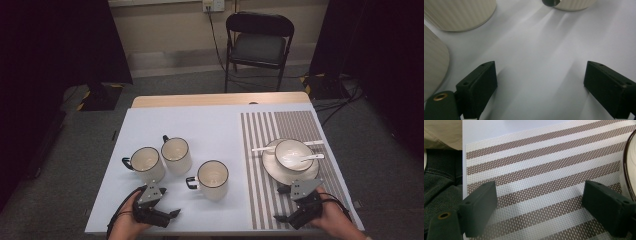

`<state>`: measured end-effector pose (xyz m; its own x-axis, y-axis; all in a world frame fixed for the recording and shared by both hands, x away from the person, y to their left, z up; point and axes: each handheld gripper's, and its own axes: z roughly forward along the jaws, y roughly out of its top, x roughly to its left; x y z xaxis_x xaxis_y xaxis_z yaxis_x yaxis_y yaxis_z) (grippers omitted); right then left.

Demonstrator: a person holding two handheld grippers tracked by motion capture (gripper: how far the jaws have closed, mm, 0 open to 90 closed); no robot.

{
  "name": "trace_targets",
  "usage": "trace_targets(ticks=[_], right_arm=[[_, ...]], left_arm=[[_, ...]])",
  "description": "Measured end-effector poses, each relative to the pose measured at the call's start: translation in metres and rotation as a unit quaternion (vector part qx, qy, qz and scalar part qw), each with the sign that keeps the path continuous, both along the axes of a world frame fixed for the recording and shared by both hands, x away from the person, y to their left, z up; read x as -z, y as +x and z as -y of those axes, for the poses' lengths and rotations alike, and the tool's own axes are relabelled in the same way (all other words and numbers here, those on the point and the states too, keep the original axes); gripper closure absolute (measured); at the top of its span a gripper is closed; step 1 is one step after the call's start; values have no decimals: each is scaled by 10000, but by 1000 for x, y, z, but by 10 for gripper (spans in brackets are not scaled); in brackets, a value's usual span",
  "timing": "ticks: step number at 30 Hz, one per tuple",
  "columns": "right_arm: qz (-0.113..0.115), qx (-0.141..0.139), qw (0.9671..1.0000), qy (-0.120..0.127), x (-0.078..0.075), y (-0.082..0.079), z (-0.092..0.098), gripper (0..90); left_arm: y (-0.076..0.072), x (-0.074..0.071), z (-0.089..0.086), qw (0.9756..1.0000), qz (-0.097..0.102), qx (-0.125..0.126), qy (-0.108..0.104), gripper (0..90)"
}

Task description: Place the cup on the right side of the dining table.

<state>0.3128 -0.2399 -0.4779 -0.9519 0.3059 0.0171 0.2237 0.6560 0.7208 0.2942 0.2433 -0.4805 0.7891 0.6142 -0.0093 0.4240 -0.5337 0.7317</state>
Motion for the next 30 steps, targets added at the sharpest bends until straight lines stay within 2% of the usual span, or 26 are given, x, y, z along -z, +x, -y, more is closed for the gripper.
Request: trace_targets(ticks=[9, 10, 13, 16, 19, 21, 23, 25, 30], right_arm=[[-74, 121, 9999, 17, -1, 0, -1, 121], [-101, 192, 9998, -15, -2, 0, -2, 126], [-116, 200, 9997, -76, -3, 0, -4, 128], [-273, 318, 9990, -177, -7, 2, -5, 144], [-299, 253, 9988, -299, -10, 1, -8, 144], [-314, 203, 9982, -472, -12, 0, -11, 144], [-269, 155, 9983, -500, -14, 0, -12, 144], [-259, 176, 9984, -472, -20, 1, -15, 144], [-309, 145, 9972, -661, -24, 4, -22, 144]], left_arm=[[0, -2, 2, 10000, -50, -20, 67, 109], [1, -5, 4, 9996, -122, -47, 234, 112], [1, -7, 6, 9994, -173, -7, 292, 142], [-1, -14, 13, 9982, -240, 98, 538, 145], [-2, -17, 17, 9981, -312, 130, 512, 145], [-3, -20, 19, 9974, -372, 205, 579, 148], [-4, -21, 19, 9970, -421, 223, 605, 150], [-4, -23, 23, 9957, -594, 255, 660, 150], [-1, -28, 27, 9952, -643, 280, 682, 150]])
